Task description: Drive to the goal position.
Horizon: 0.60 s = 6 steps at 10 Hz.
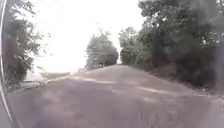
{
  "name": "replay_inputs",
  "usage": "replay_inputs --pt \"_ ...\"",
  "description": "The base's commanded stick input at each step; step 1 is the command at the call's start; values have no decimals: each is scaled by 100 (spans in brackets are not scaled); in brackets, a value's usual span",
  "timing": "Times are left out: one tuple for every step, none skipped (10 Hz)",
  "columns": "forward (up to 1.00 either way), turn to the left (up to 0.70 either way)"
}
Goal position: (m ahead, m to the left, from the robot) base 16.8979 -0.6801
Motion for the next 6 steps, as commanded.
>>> replay_inputs --pt "70 0" --pt "70 0" --pt "70 0" --pt "70 0" --pt "70 0" --pt "70 0"
